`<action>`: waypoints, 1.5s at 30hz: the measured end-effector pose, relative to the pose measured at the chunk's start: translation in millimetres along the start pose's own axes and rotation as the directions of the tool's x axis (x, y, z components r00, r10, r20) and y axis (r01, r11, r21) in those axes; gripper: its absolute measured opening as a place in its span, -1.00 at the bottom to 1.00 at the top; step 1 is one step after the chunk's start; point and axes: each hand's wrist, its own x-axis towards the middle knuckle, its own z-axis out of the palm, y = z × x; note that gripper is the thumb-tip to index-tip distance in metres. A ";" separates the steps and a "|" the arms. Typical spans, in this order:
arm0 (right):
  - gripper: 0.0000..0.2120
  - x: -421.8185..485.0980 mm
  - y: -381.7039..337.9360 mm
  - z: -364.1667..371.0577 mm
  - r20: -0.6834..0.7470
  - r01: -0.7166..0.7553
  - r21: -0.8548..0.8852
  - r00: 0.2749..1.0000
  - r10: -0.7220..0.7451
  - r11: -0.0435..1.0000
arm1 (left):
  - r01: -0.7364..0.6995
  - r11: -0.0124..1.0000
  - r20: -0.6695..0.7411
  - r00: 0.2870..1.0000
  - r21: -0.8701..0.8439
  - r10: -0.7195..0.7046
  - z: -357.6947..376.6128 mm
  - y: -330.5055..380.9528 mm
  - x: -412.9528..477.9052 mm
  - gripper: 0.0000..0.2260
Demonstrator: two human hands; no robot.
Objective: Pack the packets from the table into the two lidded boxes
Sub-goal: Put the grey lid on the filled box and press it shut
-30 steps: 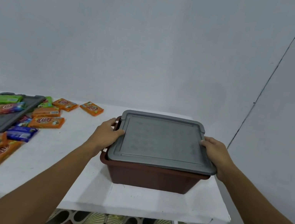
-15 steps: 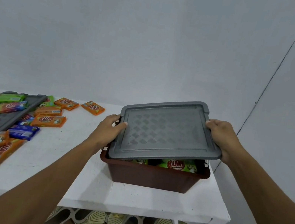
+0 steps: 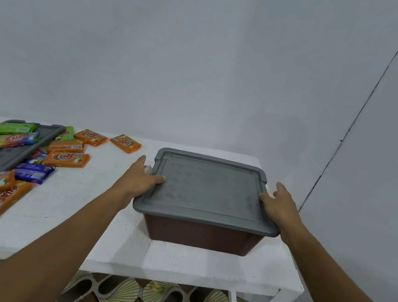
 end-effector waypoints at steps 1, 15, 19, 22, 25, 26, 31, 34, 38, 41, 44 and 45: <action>-0.47 -1.5 1.1 -0.1 0.019 -0.032 0.031 0.999 0.032 0.999 | 0.030 0.999 0.005 1.000 0.017 -0.030 -0.1 -0.9 -1.1 -0.26; -0.50 -9.5 -5.1 -2.6 -0.026 0.273 -0.446 0.948 -0.318 0.852 | -0.200 0.755 0.013 0.969 0.624 0.246 4.7 -0.3 -10.3 -0.36; -0.02 -6.0 4.6 -4.0 0.080 0.326 -0.477 0.941 -0.329 0.816 | -0.214 0.728 0.092 0.975 0.651 0.204 0.6 -3.7 -12.8 -0.14; -0.15 -19.3 1.5 2.7 0.109 0.343 -0.325 0.939 -0.325 0.882 | -0.222 0.832 0.164 0.973 0.508 0.160 4.7 -6.0 -21.3 -0.04; -0.30 -30.5 -4.5 3.7 0.097 0.353 -0.252 0.936 -0.339 0.901 | -0.212 0.885 0.111 0.977 0.414 0.182 11.1 -8.4 -30.1 -0.17; -0.33 -32.1 -5.5 3.0 0.087 0.356 -0.237 0.935 -0.345 0.904 | -0.225 0.881 0.072 0.974 0.415 0.215 12.9 -9.1 -33.6 -0.24; -0.41 -25.3 -8.9 5.7 0.037 0.327 -0.152 0.945 -0.325 0.933 | -0.230 0.929 -0.113 0.955 0.290 0.272 10.7 -9.4 -29.0 -0.43; -0.37 -17.2 -11.0 17.5 0.040 0.313 -0.140 0.950 -0.311 0.939 | -0.208 0.932 -0.139 0.956 0.297 0.258 3.0 -6.6 -20.0 -0.46; -0.42 -3.1 -22.3 40.1 0.065 0.352 -0.229 0.936 -0.347 0.907 | -0.198 0.913 -0.154 0.951 0.356 0.267 -11.1 -1.5 -6.9 -0.53; -0.44 8.2 -38.0 55.0 0.078 0.360 -0.296 0.932 -0.353 0.885 | -0.199 0.883 -0.138 0.950 0.424 0.280 -25.5 -2.4 8.7 -0.54; -0.52 17.1 -53.2 66.5 0.090 0.386 -0.323 0.921 -0.378 0.864 | -0.205 0.850 -0.124 0.946 0.484 0.299 -37.1 -5.3 24.4 -0.56; -0.55 20.5 -56.7 68.5 0.089 0.396 -0.323 0.917 -0.390 0.859 | -0.202 0.842 -0.123 0.946 0.500 0.300 -39.5 -5.6 29.0 -0.55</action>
